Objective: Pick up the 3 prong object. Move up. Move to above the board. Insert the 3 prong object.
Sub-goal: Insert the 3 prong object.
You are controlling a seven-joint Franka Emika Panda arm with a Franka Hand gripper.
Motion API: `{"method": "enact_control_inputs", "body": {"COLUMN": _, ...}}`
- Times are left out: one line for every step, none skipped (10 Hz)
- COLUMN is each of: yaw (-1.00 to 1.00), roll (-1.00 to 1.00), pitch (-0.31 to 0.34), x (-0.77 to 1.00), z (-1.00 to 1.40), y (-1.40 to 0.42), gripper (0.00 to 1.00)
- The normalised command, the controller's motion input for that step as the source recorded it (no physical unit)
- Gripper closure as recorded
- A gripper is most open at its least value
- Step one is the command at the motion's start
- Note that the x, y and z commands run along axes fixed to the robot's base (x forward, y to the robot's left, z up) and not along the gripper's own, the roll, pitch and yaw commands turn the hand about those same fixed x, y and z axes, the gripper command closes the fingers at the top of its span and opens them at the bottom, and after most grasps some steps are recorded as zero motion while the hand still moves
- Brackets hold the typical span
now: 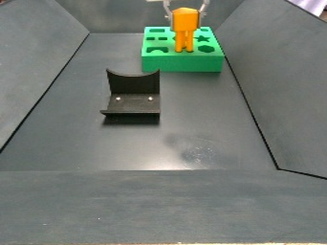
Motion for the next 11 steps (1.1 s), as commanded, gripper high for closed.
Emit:
{"method": "enact_control_inputs", "body": {"yaw": -0.05, "roll": 0.00, "pitch": -0.007, "x": -0.19, "z": -0.03, "y": 0.03, "gripper": 1.00}}
{"method": "enact_control_inputs", "body": {"yaw": -0.10, "roll": 0.00, "pitch": 0.000, "x": -0.01, "z": -0.04, "y": 0.00, "gripper": 1.00}}
{"method": "enact_control_inputs", "body": {"yaw": -0.14, "roll": 0.00, "pitch": -0.010, "x": 0.00, "z": -0.03, "y": 0.00, "gripper": 1.00}}
{"method": "enact_control_inputs", "body": {"yaw": -0.22, "roll": 0.00, "pitch": -0.013, "x": 0.14, "z": -0.05, "y": 0.00, "gripper": 1.00}}
{"method": "enact_control_inputs", "body": {"yaw": -0.26, "roll": 0.01, "pitch": -0.020, "x": 0.18, "z": -0.07, "y": 0.00, "gripper": 1.00}}
{"method": "enact_control_inputs", "body": {"yaw": -0.21, "roll": 0.03, "pitch": 0.000, "x": 0.21, "z": -0.06, "y": 0.00, "gripper": 1.00}}
{"method": "enact_control_inputs", "body": {"yaw": -0.17, "roll": 0.03, "pitch": 0.000, "x": 0.18, "z": -0.05, "y": 0.00, "gripper": 1.00}}
{"method": "enact_control_inputs", "body": {"yaw": -0.11, "roll": 0.05, "pitch": 0.000, "x": 0.18, "z": -0.05, "y": 0.00, "gripper": 1.00}}
{"method": "enact_control_inputs", "body": {"yaw": -0.07, "roll": 0.05, "pitch": 0.000, "x": 0.14, "z": -0.04, "y": 0.00, "gripper": 1.00}}
{"method": "enact_control_inputs", "body": {"yaw": -0.06, "roll": 0.06, "pitch": 0.000, "x": 0.12, "z": -0.06, "y": 0.00, "gripper": 1.00}}
{"method": "enact_control_inputs", "body": {"yaw": -0.07, "roll": 0.10, "pitch": 0.000, "x": 0.08, "z": -0.10, "y": 0.00, "gripper": 1.00}}
